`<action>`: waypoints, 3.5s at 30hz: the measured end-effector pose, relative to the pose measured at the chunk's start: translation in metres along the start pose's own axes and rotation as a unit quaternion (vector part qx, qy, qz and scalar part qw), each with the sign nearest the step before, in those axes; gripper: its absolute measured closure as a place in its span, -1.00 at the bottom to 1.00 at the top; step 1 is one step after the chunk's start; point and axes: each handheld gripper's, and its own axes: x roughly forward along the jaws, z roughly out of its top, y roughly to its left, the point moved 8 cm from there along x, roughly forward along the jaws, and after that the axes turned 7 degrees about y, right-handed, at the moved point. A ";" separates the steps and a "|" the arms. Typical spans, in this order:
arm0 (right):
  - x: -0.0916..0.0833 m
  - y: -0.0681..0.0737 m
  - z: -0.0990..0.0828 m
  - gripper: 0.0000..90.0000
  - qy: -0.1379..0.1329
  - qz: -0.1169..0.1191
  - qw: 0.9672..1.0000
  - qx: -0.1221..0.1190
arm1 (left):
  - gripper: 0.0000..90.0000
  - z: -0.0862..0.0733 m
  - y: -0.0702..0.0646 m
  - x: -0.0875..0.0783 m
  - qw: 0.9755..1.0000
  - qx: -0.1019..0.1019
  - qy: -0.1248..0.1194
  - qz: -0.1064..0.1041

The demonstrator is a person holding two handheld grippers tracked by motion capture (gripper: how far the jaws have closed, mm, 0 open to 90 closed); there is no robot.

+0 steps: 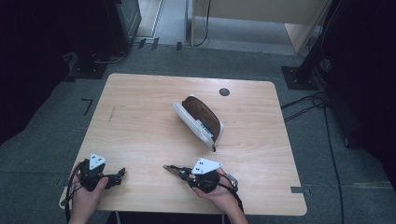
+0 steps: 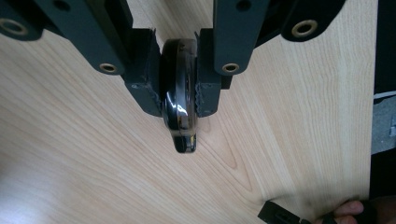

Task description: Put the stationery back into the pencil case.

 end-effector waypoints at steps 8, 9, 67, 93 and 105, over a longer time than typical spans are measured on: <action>-0.019 -0.015 0.012 0.65 -0.023 -0.028 0.999 0.036 | -0.97 0.000 0.000 0.000 1.000 0.000 0.000 0.000; -0.023 -0.017 0.014 0.65 -0.027 -0.030 0.998 0.038 | -0.97 0.000 0.000 0.000 1.000 0.000 0.000 0.000; -0.048 -0.154 0.074 0.65 -0.037 -0.194 0.967 0.163 | -0.97 0.000 -0.001 0.000 1.000 0.003 -0.001 -0.003; -0.055 -0.155 0.082 0.57 -0.056 -0.171 0.969 0.172 | -0.97 0.000 -0.001 0.001 1.000 0.003 -0.001 -0.003; -0.084 -0.150 0.089 0.31 -0.095 -0.168 0.964 0.182 | -0.97 0.000 -0.001 0.000 1.000 0.004 -0.001 -0.003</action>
